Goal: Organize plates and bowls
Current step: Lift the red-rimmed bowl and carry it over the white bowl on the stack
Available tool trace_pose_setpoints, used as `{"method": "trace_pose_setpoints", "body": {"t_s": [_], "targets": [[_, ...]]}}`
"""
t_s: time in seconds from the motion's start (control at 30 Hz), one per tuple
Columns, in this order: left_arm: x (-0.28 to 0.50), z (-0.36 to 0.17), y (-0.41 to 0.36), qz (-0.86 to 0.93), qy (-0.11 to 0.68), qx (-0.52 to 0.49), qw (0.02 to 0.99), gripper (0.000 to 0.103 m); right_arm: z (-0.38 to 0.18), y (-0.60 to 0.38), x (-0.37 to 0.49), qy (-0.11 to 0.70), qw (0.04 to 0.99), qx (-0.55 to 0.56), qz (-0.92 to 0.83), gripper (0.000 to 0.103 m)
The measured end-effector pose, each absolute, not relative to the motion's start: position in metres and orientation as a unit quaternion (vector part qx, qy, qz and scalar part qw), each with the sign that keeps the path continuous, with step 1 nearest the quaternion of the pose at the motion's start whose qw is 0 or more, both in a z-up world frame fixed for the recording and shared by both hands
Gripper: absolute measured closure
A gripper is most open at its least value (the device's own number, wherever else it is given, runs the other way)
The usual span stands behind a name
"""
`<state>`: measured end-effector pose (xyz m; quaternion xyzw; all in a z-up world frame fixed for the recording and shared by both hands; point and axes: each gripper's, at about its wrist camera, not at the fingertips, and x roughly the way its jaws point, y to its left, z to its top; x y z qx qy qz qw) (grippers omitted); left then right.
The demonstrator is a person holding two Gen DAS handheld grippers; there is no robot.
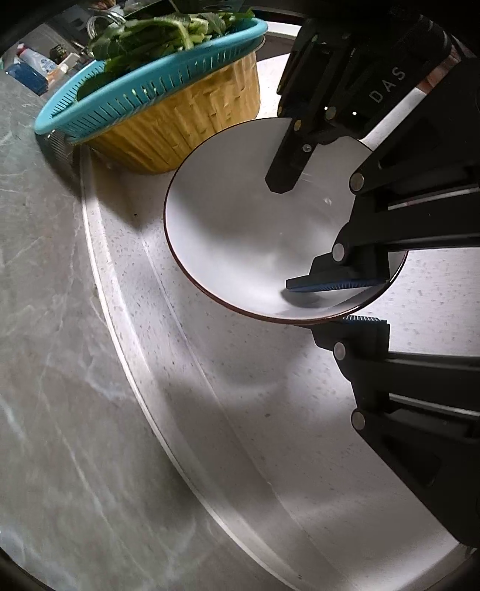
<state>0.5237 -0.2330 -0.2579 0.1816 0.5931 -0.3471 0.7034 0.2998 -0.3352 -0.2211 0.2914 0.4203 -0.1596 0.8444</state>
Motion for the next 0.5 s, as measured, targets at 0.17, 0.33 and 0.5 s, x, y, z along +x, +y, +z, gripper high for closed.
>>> {"method": "trace_pose_setpoints", "body": {"t_s": [0.17,0.33,0.5], "targets": [[0.513,-0.236,-0.209,-0.339,0.588,0.168,0.715,0.094,-0.208,-0.330,0.301,0.419,0.853,0.279,-0.139,0.089],[0.500,-0.212,-0.178,-0.323,0.580,0.154,0.732,0.094,-0.190,-0.313,0.301,0.417,0.863,0.261,-0.112,0.090],[0.487,-0.184,-0.131,-0.298,0.574,0.131,0.752,0.093,-0.170,-0.285,0.304,0.414,0.876,0.236,-0.072,0.090]]}}
